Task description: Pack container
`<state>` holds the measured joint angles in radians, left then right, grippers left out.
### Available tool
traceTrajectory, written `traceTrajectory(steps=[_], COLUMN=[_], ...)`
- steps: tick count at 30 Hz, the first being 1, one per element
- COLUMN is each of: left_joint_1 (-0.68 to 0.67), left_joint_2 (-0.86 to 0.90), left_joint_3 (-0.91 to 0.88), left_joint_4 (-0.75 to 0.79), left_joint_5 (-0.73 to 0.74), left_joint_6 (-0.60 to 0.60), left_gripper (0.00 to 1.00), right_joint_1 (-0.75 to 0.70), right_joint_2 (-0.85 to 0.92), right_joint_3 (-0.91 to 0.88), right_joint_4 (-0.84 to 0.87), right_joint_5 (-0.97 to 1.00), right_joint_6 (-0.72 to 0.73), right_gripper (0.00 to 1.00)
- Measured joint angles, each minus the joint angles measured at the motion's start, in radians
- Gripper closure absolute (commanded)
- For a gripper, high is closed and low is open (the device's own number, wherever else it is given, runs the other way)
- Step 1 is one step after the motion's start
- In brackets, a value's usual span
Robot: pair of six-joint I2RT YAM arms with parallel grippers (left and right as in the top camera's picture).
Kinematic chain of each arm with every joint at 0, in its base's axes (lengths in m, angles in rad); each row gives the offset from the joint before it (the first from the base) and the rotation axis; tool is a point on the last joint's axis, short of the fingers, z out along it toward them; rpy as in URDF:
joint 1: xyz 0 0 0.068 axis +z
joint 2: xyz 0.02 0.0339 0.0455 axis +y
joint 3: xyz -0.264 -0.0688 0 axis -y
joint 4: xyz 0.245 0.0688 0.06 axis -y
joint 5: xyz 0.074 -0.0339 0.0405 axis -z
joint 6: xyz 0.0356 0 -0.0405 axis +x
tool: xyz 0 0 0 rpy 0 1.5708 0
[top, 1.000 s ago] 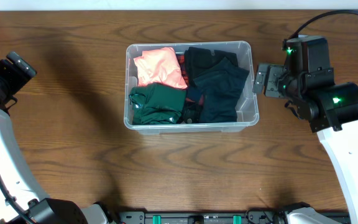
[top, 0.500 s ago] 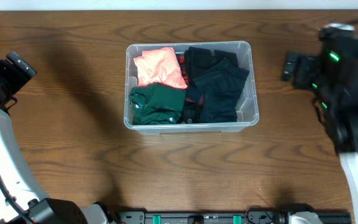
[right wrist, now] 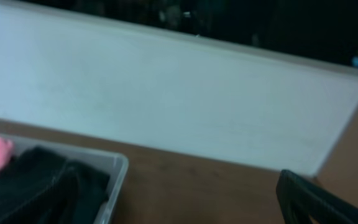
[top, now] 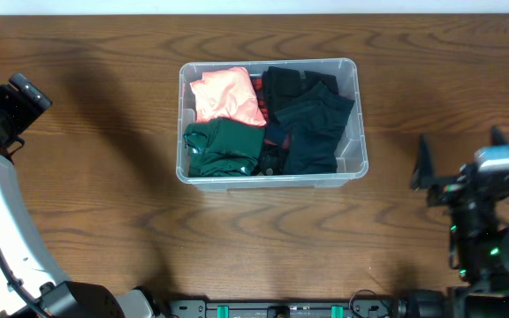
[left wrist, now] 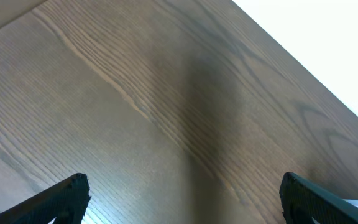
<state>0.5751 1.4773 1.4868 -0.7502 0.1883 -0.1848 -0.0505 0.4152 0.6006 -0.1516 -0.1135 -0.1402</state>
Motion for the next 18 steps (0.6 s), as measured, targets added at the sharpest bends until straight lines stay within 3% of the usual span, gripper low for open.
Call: traceTrajectory(steps=[8,18], left_joint_1=[0.0,0.0], left_joint_2=[0.0,0.0], left_joint_3=[0.0,0.0], left_joint_4=[0.0,0.0], left_joint_5=[0.0,0.0], left_joint_6=[0.0,0.0], left_gripper=[0.02,0.02], right_joint_1=[-0.013,-0.013], right_joint_2=[-0.188,-0.274], right_joint_3=[-0.378,-0.544], right_joint_4=[0.145,0.172], right_joint_5=[-0.125,-0.138], right_joint_6=[-0.038,-0.049], right_gripper=[0.01,0.01])
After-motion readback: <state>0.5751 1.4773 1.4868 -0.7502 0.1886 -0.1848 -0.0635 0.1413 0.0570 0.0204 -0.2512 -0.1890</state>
